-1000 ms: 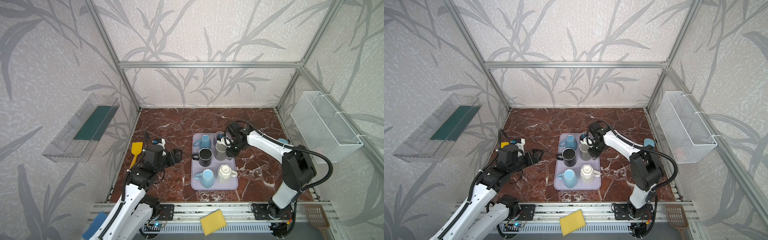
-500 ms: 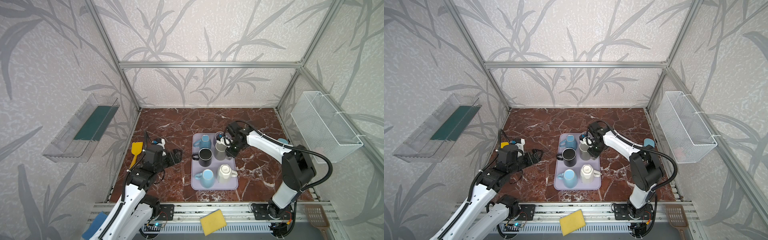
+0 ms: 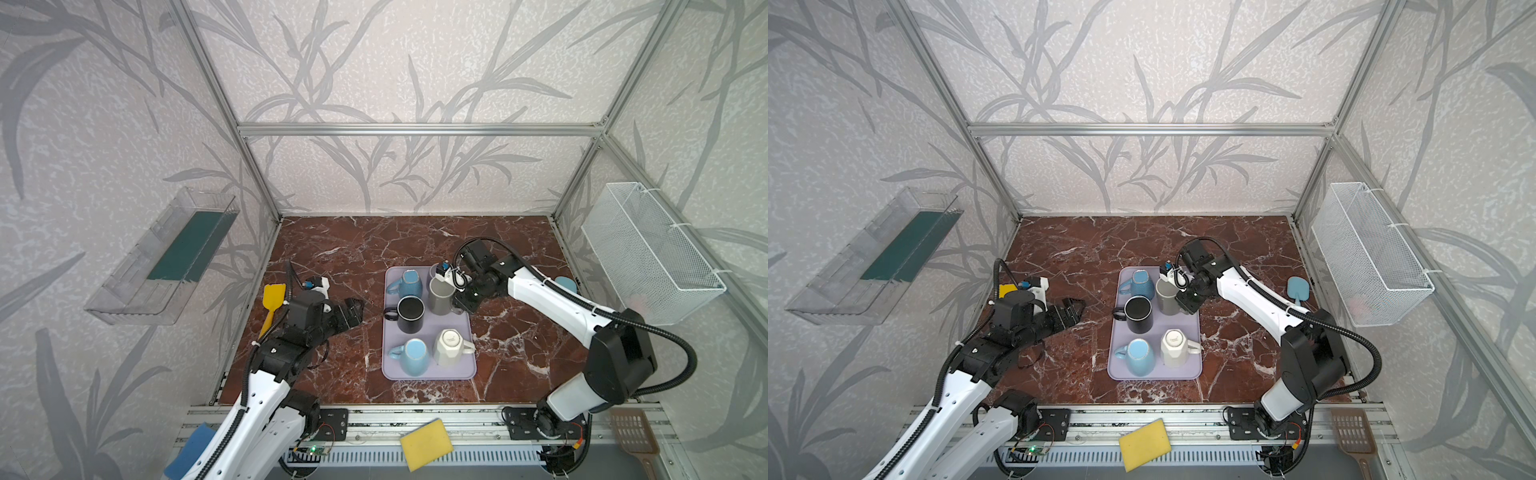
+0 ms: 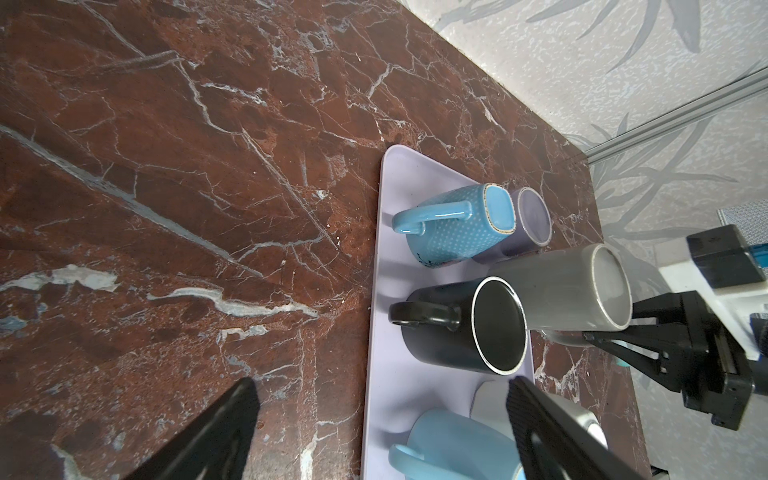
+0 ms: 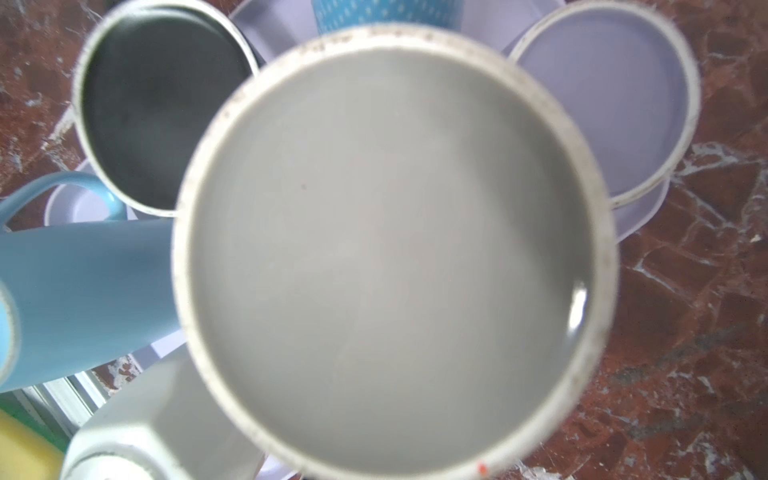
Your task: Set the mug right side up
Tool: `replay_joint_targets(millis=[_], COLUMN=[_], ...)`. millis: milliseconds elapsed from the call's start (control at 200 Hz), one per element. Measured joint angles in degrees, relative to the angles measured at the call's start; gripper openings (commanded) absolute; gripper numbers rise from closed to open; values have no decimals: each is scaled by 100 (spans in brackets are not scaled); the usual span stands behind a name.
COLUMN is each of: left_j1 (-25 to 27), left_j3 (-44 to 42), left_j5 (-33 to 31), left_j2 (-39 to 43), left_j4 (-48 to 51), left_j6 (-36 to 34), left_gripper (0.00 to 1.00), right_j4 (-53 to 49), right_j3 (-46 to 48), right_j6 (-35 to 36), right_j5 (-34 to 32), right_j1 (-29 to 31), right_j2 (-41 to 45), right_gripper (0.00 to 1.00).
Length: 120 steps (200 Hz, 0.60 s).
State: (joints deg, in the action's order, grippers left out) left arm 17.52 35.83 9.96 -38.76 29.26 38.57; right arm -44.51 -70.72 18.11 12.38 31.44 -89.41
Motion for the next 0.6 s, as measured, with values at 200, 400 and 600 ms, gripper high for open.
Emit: replay_joint_targets(millis=[200, 400, 600], left_j1=[0, 0, 0], left_j3=[0, -2, -2], left_j5=[2, 42, 151], left_j2=[13, 26, 46], left_j4=[-2, -11, -55], left_j6=[0, 0, -2], left_gripper=[95, 95, 95], right_j4=[245, 577, 890], right_j3=[166, 507, 807], right_j6=[-199, -472, -754], right_j5=[81, 153, 251], right_j1=[2, 2, 2], right_j2=[260, 446, 734], right_gripper=[0, 0, 0])
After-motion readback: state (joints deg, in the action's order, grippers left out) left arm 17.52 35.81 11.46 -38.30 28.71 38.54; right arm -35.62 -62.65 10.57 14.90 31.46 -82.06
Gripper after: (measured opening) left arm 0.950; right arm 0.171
